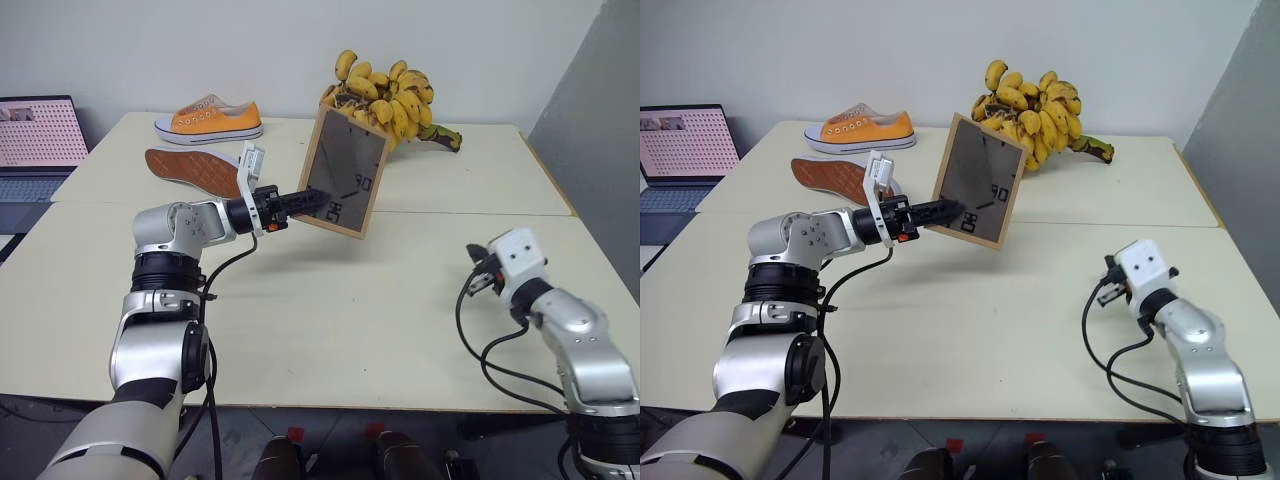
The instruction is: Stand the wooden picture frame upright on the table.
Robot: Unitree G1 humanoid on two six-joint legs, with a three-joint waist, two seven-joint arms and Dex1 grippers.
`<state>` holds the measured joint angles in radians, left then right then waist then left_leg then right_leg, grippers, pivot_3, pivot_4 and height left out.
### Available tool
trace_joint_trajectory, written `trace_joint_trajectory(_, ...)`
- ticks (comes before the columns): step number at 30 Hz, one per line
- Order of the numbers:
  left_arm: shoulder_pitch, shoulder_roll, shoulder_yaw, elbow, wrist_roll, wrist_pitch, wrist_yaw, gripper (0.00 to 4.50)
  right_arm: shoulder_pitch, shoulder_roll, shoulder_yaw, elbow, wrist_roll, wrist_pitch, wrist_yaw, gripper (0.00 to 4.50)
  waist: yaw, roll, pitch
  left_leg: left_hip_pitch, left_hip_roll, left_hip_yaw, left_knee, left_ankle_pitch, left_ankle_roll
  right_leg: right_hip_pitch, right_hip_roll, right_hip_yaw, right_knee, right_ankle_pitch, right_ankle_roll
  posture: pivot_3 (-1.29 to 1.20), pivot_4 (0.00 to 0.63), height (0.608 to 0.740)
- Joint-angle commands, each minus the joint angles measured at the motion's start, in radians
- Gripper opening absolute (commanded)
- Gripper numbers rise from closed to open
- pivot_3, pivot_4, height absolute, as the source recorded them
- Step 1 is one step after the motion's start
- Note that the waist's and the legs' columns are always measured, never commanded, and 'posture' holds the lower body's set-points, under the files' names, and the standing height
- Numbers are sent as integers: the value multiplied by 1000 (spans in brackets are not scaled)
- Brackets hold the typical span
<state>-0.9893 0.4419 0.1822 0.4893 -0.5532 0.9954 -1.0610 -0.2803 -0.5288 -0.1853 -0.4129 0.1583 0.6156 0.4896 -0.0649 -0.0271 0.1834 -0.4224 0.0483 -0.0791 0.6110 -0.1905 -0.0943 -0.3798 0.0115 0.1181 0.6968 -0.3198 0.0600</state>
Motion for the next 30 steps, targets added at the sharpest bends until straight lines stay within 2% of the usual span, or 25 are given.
trace_joint_trajectory(1, 17, -18, 4, -149, -66, 16, 6, 1294, -193, -4, -89, -171, 174, 202, -20, 1019, -1, 2, 2, 0, 0, 1, 0, 0, -1, 0, 0, 1, 0, 0, 0, 0, 150, 740)
trace_joint_trajectory(4, 30, -35, 4, -193, -86, 34, 28, 1294, -356, 62, -102, -190, 264, 337, -92, 1728, 2, 2, 2, 0, 0, -1, 1, 1, -1, 0, 0, -1, 1, 0, 0, 0, 150, 740)
trace_joint_trajectory(8, 47, -47, -9, -230, -103, 43, 42, 1294, -492, 177, -68, -172, 333, 438, -177, 2726, 5, 3, 2, -1, 0, -2, 0, 1, -1, 0, 0, -2, 0, 0, 0, 0, 150, 740)
trace_joint_trajectory(14, 56, -51, -37, -258, -115, 40, 42, 1294, -530, 257, 22, -119, 342, 420, -211, 2726, 8, 3, 2, -6, 0, -2, 0, 1, -1, -6, -1, -2, 0, 0, 0, 0, 150, 740)
trace_joint_trajectory(23, 50, -47, -48, -266, -129, 35, 45, 1294, -541, 298, 50, -32, 339, 360, -237, 2726, 7, 3, 2, -9, 0, -2, 1, 1, -1, -9, -1, -2, 1, 0, 0, 0, 150, 740)
trace_joint_trajectory(30, 34, -55, -64, -224, -111, 3, 41, 1294, -553, 354, 73, -47, 358, 363, -277, 2726, 6, 3, 2, -9, 0, -2, 1, 1, -1, -9, -1, -2, 1, 0, 0, 0, 150, 740)
